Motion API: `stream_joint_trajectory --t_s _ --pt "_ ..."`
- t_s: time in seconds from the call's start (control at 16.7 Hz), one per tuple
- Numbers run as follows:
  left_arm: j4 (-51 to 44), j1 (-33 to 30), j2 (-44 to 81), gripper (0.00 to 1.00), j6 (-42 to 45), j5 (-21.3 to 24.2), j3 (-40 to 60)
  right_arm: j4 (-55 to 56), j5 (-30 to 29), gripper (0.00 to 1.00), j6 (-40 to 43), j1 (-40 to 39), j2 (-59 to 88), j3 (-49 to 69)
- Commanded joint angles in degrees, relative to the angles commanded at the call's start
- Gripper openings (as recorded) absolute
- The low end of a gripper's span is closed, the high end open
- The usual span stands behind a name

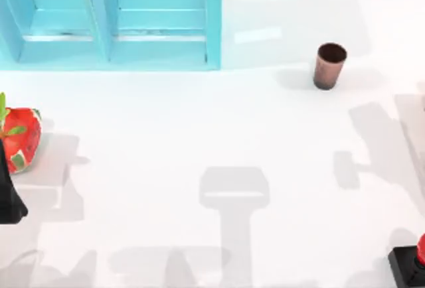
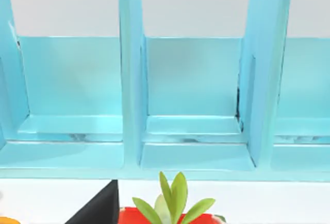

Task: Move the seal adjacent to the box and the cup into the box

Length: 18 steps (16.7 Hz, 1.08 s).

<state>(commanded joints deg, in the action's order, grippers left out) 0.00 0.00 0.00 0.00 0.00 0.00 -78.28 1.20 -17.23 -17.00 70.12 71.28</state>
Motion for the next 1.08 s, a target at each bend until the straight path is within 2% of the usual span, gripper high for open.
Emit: stream_joint_trajectory --t_s 0.24,0.72,0.9,1.08 --pt "0.00 0.00 0.00 1.00 0.00 0.00 0.00 -1.78 -0.84 1.00 0.36 0.70 15.65 15.82" --pt "0.00 0.00 0.00 1.00 0.00 0.00 0.00 -3.06 -2.64 1.00 1.75 2.50 56.79 57.83" --pt "0.00 0.00 0.00 1.00 0.00 0.00 0.00 -2.96 -3.51 1.00 2.53 3.38 67.68 68.60" --pt "0.00 0.00 0.00 1.00 0.00 0.00 0.00 -2.64 -4.21 1.00 3.15 4.07 73.37 74.17"
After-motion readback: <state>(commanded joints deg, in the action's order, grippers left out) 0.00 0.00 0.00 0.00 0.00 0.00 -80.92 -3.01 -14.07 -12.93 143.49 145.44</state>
